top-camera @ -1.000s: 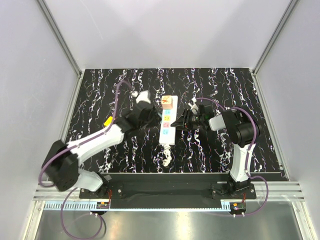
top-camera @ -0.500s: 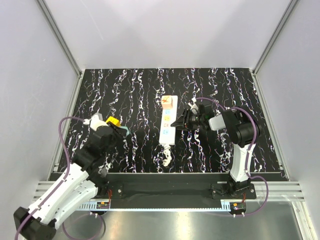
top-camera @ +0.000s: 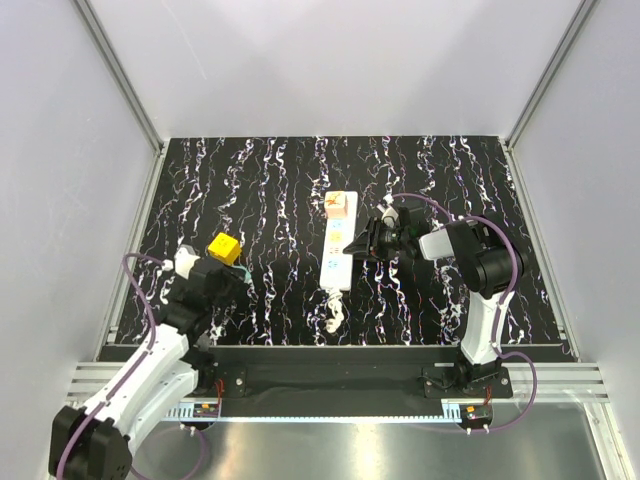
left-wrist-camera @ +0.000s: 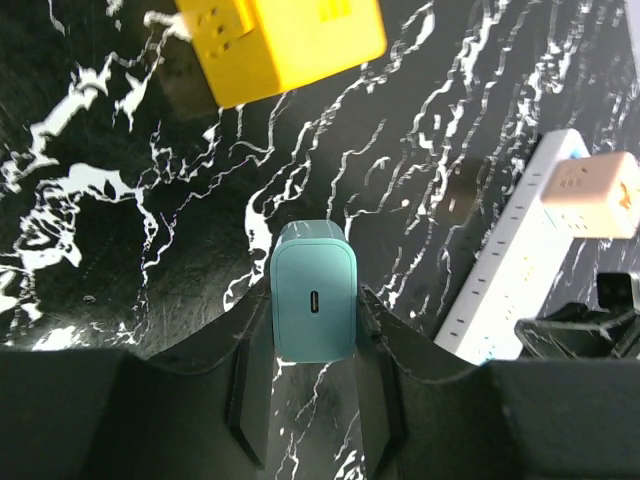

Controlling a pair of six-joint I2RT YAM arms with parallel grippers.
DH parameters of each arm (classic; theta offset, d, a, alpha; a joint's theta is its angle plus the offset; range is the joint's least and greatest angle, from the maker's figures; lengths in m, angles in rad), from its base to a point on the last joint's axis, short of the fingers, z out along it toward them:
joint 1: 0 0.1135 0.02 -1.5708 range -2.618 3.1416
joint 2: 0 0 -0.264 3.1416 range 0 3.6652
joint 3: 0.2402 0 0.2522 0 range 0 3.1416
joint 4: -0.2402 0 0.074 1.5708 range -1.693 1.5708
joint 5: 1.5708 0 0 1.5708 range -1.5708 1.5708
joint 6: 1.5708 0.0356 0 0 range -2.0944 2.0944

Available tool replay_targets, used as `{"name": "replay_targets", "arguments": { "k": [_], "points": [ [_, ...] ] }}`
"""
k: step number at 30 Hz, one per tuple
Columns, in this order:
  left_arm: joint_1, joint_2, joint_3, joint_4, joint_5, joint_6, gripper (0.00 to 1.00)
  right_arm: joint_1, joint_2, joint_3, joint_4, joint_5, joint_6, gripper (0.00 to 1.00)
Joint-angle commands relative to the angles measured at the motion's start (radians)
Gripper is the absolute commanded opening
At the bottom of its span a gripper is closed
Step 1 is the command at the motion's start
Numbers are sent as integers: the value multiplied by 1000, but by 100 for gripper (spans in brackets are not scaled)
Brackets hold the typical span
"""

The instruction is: Pull the plug off the socket

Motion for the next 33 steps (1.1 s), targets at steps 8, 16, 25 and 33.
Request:
{"name": "replay_targets", "arguments": {
  "k": [8,16,25,33],
  "points": [
    [38,222,-8,335,18,-38,0,8,-14,-9,-68,97,-93,17],
    [101,382,5,439,63,9,0,8,-6,-5,-60,90,-84,18],
    [121,500,-25,523,113,15,0,8,5,-5,-56,85,-78,18],
    [123,482,-59,470,97,8,23,8,12,-5,-45,76,-70,18]
  ]
}}
